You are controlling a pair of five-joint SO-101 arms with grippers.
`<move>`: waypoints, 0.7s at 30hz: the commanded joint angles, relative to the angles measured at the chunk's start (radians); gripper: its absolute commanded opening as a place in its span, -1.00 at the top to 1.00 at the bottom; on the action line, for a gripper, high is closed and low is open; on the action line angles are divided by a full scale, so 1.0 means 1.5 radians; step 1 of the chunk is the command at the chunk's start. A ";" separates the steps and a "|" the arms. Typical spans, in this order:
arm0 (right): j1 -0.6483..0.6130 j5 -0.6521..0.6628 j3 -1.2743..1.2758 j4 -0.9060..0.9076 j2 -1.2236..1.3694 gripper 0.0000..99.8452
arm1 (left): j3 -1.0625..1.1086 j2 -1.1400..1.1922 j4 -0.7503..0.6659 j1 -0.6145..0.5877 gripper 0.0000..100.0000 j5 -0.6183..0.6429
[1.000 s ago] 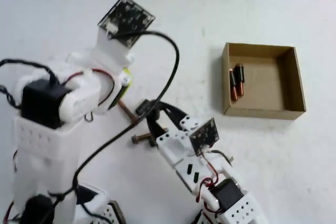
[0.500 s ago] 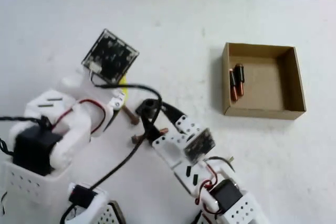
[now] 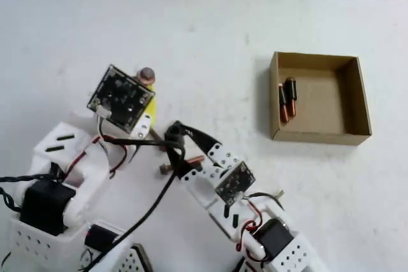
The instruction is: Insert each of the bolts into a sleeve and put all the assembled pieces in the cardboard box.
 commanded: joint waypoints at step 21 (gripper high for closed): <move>0.041 -0.061 0.006 -0.003 -0.008 0.97 | -0.007 -0.018 -0.066 0.127 0.95 0.077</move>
